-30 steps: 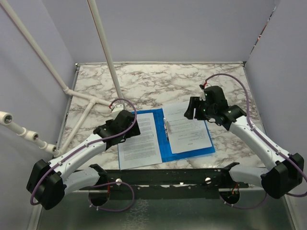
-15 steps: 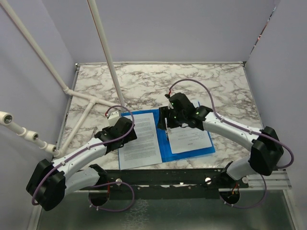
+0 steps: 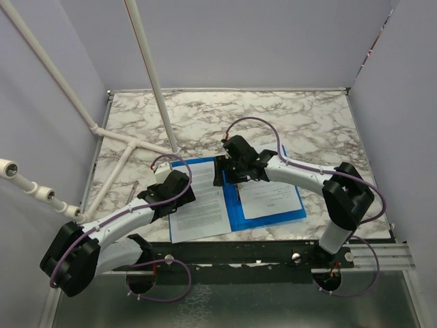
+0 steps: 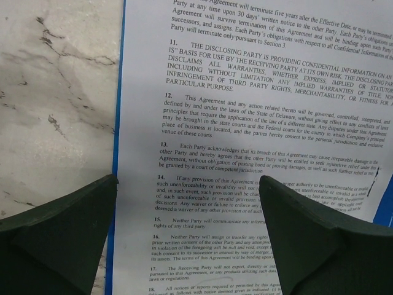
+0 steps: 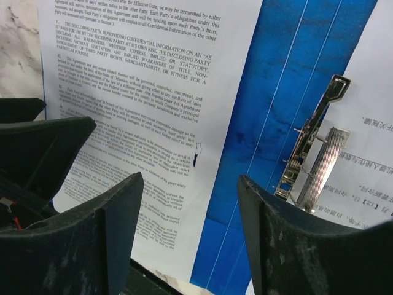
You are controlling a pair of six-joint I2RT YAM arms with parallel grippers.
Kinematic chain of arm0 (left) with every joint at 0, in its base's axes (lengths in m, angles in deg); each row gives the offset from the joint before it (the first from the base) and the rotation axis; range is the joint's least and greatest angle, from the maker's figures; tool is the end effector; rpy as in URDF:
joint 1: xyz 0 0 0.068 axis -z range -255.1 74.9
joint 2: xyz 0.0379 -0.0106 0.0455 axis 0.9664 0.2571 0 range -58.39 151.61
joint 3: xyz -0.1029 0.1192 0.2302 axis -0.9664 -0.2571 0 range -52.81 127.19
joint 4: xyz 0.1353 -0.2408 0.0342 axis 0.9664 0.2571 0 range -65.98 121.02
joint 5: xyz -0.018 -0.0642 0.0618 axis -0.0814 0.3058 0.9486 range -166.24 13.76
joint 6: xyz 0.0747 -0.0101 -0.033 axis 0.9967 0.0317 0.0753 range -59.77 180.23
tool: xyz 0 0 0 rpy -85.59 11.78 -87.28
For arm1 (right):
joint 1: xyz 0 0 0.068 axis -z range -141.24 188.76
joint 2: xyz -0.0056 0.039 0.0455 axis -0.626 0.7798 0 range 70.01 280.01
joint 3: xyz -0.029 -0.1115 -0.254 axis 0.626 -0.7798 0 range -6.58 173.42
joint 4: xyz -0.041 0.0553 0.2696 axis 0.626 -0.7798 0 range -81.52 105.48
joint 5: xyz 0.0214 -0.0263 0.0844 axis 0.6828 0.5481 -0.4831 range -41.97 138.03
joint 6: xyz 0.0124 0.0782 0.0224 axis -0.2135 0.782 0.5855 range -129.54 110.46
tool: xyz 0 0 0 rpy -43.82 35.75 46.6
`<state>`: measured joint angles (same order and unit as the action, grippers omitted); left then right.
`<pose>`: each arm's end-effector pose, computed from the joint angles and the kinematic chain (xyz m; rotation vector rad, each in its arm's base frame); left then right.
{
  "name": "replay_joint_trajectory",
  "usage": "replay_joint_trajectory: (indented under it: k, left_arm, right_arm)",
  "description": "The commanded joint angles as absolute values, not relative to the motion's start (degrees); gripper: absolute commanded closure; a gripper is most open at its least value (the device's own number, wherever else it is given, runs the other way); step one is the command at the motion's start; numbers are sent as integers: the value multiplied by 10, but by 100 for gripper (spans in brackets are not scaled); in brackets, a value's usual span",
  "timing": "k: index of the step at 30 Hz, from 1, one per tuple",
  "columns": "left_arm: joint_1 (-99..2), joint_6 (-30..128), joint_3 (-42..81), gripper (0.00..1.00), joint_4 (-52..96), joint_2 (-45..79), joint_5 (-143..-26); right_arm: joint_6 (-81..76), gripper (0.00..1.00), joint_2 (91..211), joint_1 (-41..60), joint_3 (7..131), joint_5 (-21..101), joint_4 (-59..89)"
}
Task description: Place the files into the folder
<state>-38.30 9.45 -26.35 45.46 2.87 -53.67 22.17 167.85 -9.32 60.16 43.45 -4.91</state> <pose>0.1911 -0.1086 0.1332 -0.4451 2.4120 -0.1616 0.2654 0.3041 0.1831 -0.4057 2.5654 0.6614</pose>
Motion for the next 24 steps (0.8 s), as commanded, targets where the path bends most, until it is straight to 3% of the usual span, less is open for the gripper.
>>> replay_joint_trajectory:
  k: [1,24]
  left_arm:
    - [-387,92,-280,1,422,43,-557]
    - [-388,94,-300,1,411,37,-575]
  right_arm:
    - [234,32,1714,-101,624,432,-28]
    - [260,32,1805,-103,638,429,-9]
